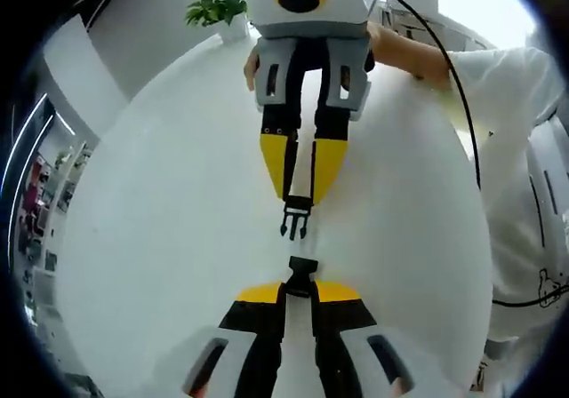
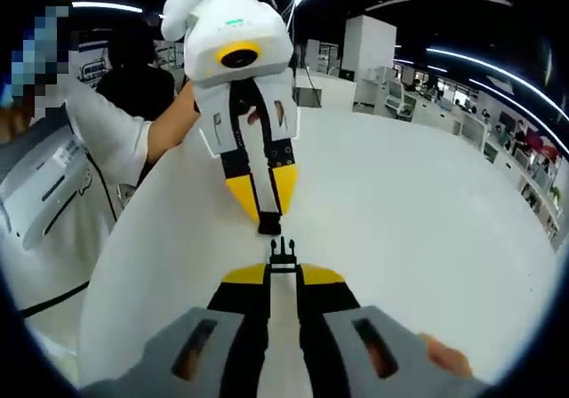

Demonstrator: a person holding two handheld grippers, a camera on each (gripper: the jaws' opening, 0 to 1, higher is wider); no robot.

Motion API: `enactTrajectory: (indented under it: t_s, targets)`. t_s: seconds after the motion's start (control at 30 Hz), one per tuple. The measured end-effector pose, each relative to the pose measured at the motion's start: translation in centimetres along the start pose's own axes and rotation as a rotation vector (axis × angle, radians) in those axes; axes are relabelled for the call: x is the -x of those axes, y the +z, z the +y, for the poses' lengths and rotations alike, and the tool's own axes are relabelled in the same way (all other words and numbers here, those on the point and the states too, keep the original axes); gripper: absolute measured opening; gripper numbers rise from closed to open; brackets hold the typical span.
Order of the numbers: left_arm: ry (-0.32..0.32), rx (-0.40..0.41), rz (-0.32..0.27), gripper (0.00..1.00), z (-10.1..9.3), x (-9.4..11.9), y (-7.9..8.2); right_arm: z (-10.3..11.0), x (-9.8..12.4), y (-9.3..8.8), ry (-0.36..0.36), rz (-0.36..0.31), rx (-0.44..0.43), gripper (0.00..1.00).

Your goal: Snap the two parts of the plastic buckle together until the buckle closes and remains connected.

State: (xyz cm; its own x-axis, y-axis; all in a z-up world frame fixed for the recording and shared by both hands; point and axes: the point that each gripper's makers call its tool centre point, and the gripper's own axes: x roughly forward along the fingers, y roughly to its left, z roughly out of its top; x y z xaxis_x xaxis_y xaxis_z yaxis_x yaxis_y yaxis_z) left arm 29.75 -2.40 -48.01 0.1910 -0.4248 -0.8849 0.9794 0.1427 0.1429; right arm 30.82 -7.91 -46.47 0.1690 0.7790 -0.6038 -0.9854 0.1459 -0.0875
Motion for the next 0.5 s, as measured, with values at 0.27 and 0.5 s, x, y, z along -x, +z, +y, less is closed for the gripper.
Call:
enactTrajectory:
  t_s: [0.27, 0.5]
  targets:
    - [-0.016, 0.043, -0.007, 0.10, -0.13, 0.04, 0.14, 0.30, -0.61, 0.01, 0.039, 0.021, -0.008, 0.10]
    - [0.029, 0.048, 0.016, 0.10, -0.07, -0.10, 0.29, 0.65, -0.70, 0.17, 0.052, 0.014, -0.014, 0.10]
